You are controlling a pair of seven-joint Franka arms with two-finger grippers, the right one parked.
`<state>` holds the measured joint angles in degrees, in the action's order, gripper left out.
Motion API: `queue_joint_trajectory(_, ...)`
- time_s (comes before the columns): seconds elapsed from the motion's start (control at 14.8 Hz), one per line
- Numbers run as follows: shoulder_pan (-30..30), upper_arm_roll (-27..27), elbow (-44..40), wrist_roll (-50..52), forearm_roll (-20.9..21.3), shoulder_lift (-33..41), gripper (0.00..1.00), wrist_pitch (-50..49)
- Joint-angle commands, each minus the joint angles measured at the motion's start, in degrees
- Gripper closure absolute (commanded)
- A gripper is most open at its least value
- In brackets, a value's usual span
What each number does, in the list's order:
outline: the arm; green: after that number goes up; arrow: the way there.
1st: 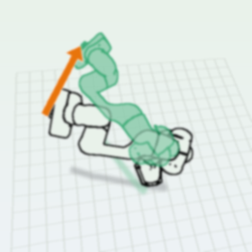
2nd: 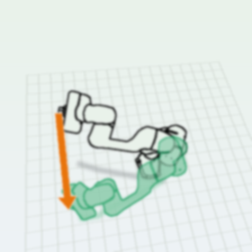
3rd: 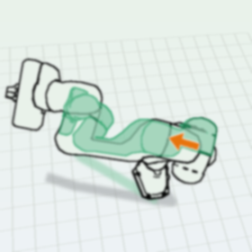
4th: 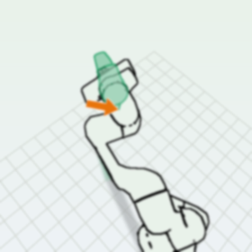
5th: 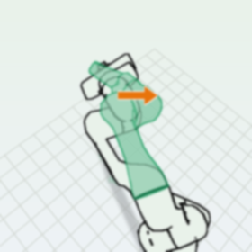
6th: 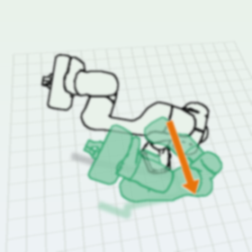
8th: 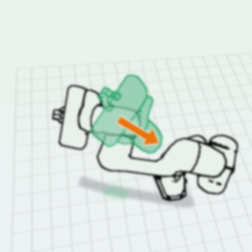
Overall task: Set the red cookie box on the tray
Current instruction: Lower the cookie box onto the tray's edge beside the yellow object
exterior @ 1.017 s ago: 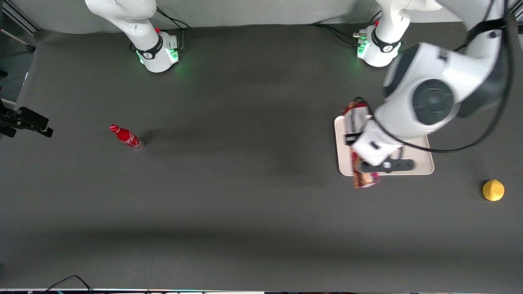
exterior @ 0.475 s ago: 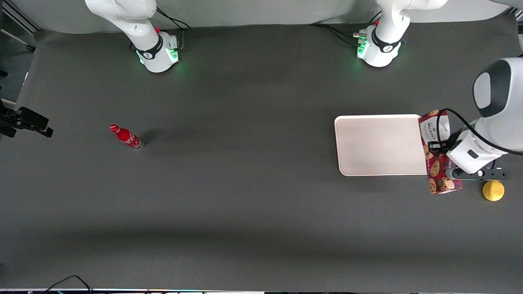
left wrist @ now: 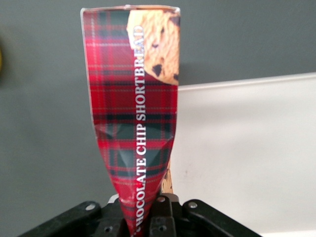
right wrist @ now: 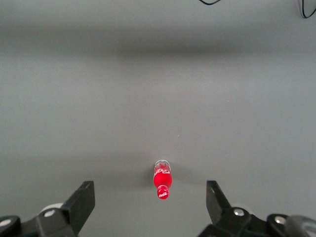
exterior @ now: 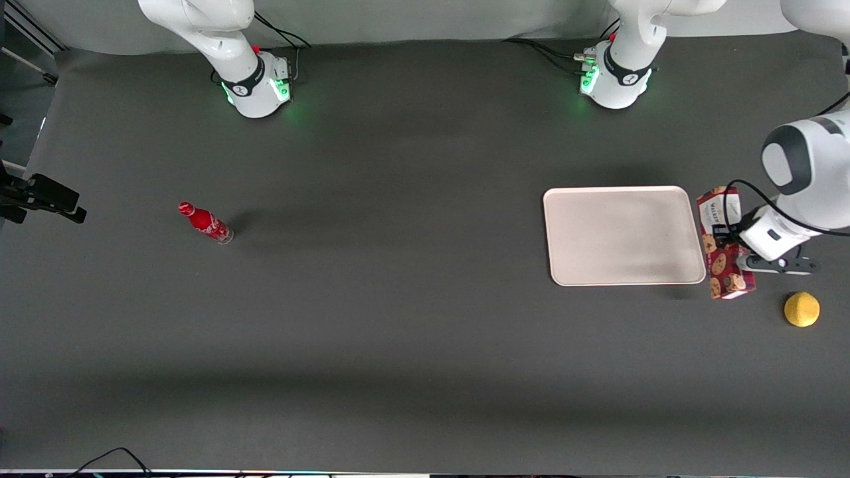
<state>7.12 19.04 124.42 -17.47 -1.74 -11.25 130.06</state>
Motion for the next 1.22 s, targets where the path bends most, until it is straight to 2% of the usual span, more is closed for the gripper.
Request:
queue_joint_trajectory(0.0,0.0,-0.1,9.9,-1.2,-4.8,3.3,1.00,7.6)
queue_joint_trajectory(0.2,0.1,-0.1,14.1,-1.1,-6.0,2.3,1.00,14.6)
queue_joint_trajectory(0.81,0.5,-0.3,14.2,-0.8,-8.2,-1.7,1.00,18.3)
queue_joint_trajectory(0.88,0.5,-0.4,14.2,-0.8,-8.1,-1.7,0.80,18.3)
queue_joint_trajectory(1.02,0.6,-0.4,14.2,-0.9,-8.2,-1.6,0.21,18.3)
queue_joint_trajectory(1.08,0.6,-0.4,14.2,-0.9,-8.1,-1.5,0.00,18.3)
queue_joint_trajectory(1.15,0.6,-0.5,14.1,-0.8,-8.1,-1.2,0.00,18.3)
